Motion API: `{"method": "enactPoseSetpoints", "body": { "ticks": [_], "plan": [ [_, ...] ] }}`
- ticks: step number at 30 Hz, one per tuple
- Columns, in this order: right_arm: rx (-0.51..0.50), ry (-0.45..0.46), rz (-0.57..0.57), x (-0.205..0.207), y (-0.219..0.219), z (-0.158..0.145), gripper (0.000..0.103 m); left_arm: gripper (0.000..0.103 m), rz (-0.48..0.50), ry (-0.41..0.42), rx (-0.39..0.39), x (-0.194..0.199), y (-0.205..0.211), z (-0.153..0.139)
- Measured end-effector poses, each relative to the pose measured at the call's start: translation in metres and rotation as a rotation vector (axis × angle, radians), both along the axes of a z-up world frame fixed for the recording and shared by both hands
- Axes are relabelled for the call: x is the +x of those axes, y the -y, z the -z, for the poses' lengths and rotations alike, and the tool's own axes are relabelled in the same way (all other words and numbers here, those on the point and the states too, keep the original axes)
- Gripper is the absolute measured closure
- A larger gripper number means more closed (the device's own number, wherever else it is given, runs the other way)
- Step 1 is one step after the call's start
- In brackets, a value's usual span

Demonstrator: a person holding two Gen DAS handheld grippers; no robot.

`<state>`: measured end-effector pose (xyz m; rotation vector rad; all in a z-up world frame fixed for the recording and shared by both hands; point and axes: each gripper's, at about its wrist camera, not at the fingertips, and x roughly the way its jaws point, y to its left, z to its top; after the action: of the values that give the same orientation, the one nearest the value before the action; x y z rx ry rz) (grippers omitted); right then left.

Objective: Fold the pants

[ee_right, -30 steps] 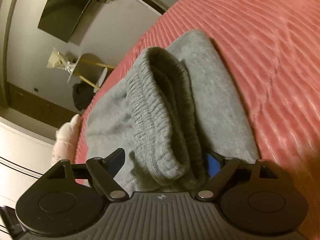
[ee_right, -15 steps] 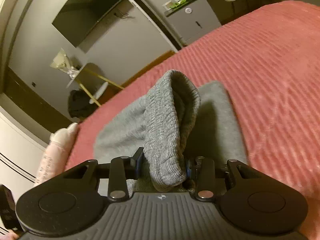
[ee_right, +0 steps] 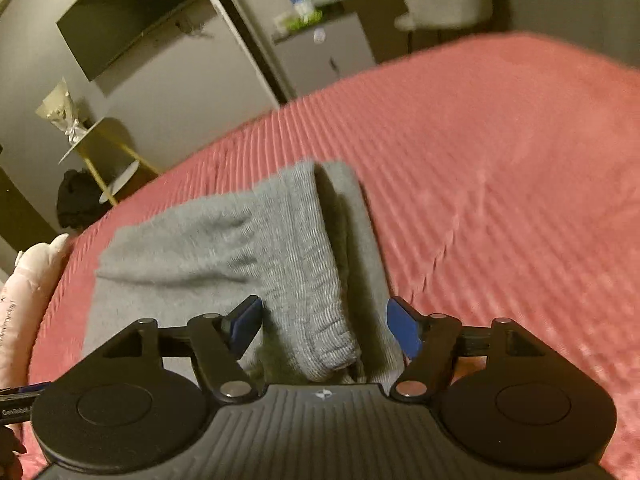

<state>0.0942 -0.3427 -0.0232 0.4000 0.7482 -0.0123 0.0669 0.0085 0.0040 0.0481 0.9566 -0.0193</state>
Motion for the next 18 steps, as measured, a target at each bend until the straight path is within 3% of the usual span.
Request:
{"method": "enactPoseSetpoints", "body": {
  "ticks": [3,5,7,11,13,18],
  "plan": [
    [-0.006,0.087,0.019,-0.013,-0.007,-0.018,0.036,0.012,0.007,0.030,-0.002,-0.004,0.008,-0.008],
    [-0.012,0.125,0.027,-0.018,-0.014,-0.027,0.050,0.012,0.024,0.064,-0.020,-0.007,0.012,-0.013],
    [-0.019,0.142,0.016,-0.021,-0.020,-0.030,0.073,0.012,0.042,0.081,-0.016,-0.008,0.018,-0.013],
    [-0.040,0.087,-0.091,-0.020,-0.031,-0.015,0.076,0.013,0.108,0.020,0.050,-0.006,0.031,0.012],
    [-0.131,0.034,-0.122,-0.018,-0.040,-0.003,0.086,0.011,0.128,0.018,0.083,-0.010,0.032,0.027],
    [-0.175,-0.006,-0.094,-0.021,-0.036,-0.014,0.086,0.011,-0.003,0.034,-0.024,-0.019,0.001,0.017]
  ]
}}
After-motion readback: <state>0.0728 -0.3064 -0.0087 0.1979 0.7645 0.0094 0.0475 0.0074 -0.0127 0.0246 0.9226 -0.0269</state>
